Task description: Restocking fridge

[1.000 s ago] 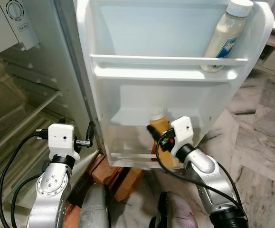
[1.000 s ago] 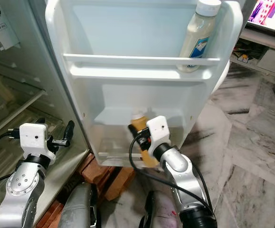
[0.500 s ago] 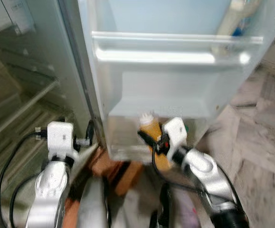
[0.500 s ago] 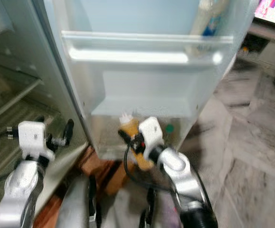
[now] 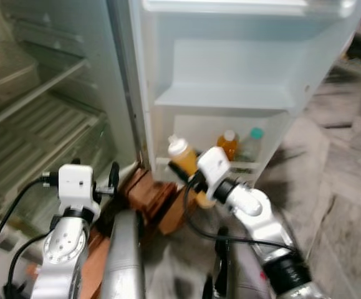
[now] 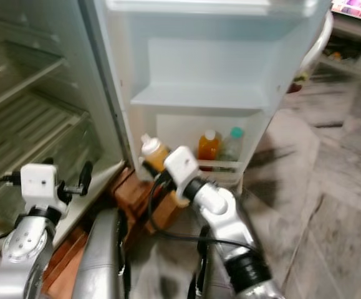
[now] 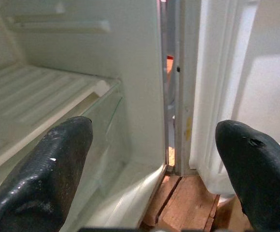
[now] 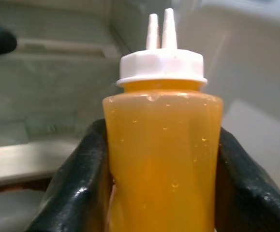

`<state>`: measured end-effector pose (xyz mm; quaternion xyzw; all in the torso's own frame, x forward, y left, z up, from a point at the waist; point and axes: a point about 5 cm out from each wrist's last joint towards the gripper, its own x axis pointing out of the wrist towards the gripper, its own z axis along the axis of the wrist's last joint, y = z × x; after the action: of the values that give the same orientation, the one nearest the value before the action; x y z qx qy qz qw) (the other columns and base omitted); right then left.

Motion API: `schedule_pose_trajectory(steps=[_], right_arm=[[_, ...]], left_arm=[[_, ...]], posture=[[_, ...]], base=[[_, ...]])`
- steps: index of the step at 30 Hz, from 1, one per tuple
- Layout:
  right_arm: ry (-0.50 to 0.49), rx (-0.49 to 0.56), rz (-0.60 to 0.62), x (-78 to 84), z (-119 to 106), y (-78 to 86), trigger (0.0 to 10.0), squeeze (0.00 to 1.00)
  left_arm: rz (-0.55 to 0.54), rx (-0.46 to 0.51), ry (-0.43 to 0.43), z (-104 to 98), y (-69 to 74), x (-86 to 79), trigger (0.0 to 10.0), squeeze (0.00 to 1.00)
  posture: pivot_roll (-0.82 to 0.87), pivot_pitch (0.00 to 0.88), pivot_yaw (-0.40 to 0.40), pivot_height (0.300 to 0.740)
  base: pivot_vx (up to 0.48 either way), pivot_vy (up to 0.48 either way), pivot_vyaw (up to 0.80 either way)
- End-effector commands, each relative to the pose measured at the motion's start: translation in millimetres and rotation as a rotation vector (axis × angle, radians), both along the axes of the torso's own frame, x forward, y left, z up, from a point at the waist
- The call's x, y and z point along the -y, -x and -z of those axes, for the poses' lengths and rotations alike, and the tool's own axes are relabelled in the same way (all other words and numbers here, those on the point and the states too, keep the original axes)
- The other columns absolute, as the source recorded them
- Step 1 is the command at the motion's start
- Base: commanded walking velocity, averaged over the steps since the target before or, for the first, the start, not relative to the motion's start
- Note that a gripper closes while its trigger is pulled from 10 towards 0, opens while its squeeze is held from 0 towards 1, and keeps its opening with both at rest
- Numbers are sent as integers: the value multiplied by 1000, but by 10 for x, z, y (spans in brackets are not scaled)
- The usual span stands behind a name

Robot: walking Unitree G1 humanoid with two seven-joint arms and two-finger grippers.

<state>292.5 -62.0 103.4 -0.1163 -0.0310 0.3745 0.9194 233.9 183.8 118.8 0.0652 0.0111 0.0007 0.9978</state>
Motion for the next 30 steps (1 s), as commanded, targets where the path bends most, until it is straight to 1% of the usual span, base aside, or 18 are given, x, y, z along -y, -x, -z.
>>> schedule_pose_trajectory(steps=[1,4,6,9,10,11,15,16,18,19,20,23,27,30], right_arm=[[29,92,41,34,-90,-120,10000,0],[16,130,58,-2,-135,-191,10000,0],[75,224,89,-40,-194,-275,10000,0],[71,221,114,-49,-236,-360,10000,0],[78,241,126,-55,-262,-402,10000,0],[93,293,148,-66,-310,-450,10000,0],[94,360,186,-94,-423,-555,10000,0],[94,360,186,-94,-423,-555,10000,0],[80,423,203,-152,-521,-611,10000,0],[80,423,203,-152,-521,-611,10000,0],[93,457,206,-185,-568,-636,10000,0],[114,499,230,-223,-611,-669,10000,0],[136,509,294,-234,-586,-705,10000,0],[139,511,311,-231,-576,-710,10000,0]], left_arm=[[2,28,-9,-92,22,8,10000,0],[-16,28,-22,-113,71,-30,10000,0],[-30,21,-33,-116,115,-60,10000,0],[-28,16,-37,-125,148,-58,10000,0],[-25,14,-38,-133,159,-55,10000,0],[-22,11,-40,-154,205,-51,10000,0],[-19,-2,-43,-178,253,-47,10000,0],[-19,-2,-43,-178,253,-47,10000,0],[-17,-16,-46,-216,354,-43,10000,0],[-17,-16,-46,-216,354,-43,10000,0],[-18,-22,-48,-233,368,-41,10000,0],[-26,-27,-45,-271,399,-40,10000,0],[-14,-41,-43,-317,477,3,10000,0],[-8,-45,-46,-331,501,14,10000,0]], posture=[[176,179,-34,546],[190,199,-31,546],[198,213,-29,546],[209,234,-28,546],[215,246,-28,546],[224,268,-26,546],[236,298,-24,546],[236,298,-24,546],[251,332,-22,546],[251,332,-22,546],[260,348,-21,546],[274,370,-20,546],[294,398,-15,546],[302,408,-12,546]], base=[[0,0,0],[0,0,0],[0,0,0],[0,0,0],[0,0,0],[0,0,0],[0,0,0],[0,0,0],[0,0,0],[0,0,0],[0,0,0],[0,0,0],[0,0,0],[0,0,0]])
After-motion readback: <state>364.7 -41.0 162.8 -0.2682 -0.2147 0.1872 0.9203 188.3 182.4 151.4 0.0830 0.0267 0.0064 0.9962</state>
